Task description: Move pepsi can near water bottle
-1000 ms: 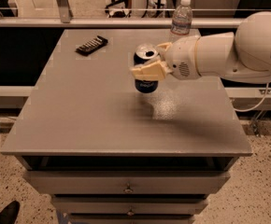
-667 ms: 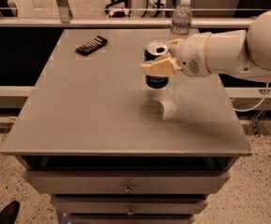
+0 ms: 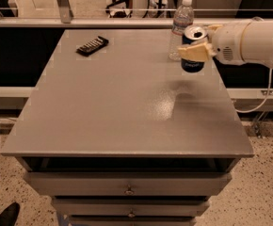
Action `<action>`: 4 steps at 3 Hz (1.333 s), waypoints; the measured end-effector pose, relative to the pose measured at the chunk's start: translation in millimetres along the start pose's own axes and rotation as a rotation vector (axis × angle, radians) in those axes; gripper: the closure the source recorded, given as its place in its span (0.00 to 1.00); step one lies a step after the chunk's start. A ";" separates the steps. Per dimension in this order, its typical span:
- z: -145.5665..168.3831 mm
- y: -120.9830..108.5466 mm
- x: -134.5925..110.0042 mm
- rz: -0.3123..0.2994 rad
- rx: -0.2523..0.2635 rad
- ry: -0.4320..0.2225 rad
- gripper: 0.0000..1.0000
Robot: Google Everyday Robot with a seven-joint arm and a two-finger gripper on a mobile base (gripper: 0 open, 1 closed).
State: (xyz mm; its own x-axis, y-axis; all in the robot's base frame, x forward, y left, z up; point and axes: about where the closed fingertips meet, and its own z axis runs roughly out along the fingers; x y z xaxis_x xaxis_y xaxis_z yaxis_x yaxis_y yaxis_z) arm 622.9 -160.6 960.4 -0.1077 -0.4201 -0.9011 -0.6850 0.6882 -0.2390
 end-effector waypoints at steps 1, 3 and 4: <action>1.3 -46.3 15.6 0.028 0.058 -0.012 1.00; 29.7 -112.4 44.2 0.079 0.082 -0.010 1.00; 44.0 -130.6 61.1 0.122 0.059 -0.011 1.00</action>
Offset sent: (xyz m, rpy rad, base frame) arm 0.1155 -0.1017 -0.0276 0.0751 -0.0012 -0.1319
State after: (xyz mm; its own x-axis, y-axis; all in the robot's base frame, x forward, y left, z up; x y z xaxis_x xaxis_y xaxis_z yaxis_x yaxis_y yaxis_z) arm 737.5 -250.1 920.7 -0.1790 -0.3249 -0.9287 -0.6237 0.7675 -0.1483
